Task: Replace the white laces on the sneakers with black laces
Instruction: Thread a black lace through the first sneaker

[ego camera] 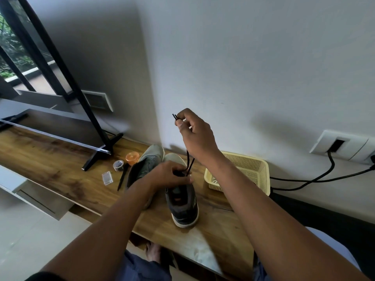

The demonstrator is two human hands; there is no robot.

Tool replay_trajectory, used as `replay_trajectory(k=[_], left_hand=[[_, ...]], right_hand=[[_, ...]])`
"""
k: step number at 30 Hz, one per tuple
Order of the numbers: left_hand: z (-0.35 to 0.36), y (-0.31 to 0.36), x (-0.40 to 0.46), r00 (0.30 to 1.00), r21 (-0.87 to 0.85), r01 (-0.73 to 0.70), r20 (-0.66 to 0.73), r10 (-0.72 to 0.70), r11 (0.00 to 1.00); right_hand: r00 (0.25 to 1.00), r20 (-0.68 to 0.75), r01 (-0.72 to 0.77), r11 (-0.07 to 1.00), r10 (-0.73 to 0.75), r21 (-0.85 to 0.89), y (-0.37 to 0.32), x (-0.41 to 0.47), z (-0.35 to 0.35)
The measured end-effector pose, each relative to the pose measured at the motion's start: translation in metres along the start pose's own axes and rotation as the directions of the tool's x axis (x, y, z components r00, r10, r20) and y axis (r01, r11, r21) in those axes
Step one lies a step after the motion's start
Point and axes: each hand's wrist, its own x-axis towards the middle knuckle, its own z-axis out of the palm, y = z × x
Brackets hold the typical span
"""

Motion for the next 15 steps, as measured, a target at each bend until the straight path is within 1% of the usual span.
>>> replay_trajectory(k=[1,2,3,5,8,15], left_hand=[[0.006,0.002,0.0,1.0,0.098,0.016,-0.016,-0.014,0.995],[0.01,0.003,0.001,0.999,0.156,0.03,-0.041,-0.024,0.987],[0.013,0.003,0.001,0.997,0.174,0.041,-0.066,-0.03,0.984],[0.013,0.001,0.001,0.996,0.145,0.053,-0.085,-0.041,0.988],[0.01,-0.001,0.002,0.996,0.129,0.066,-0.062,-0.059,0.989],[0.009,0.002,0.001,0.996,0.11,0.083,-0.052,-0.078,0.99]], right_hand=[[1.0,0.019,0.004,1.0,-0.003,-0.023,-0.001,0.0,0.0],[0.999,0.04,0.004,0.999,-0.002,-0.041,-0.002,-0.001,0.0],[0.998,0.059,0.003,0.998,0.0,-0.059,-0.002,-0.001,0.0],[0.996,0.089,0.008,0.996,0.0,-0.089,-0.004,-0.001,-0.001],[0.994,0.109,0.029,0.993,-0.016,-0.114,-0.007,-0.001,-0.002],[0.992,0.11,0.077,0.982,-0.058,-0.171,-0.015,-0.001,-0.002]])
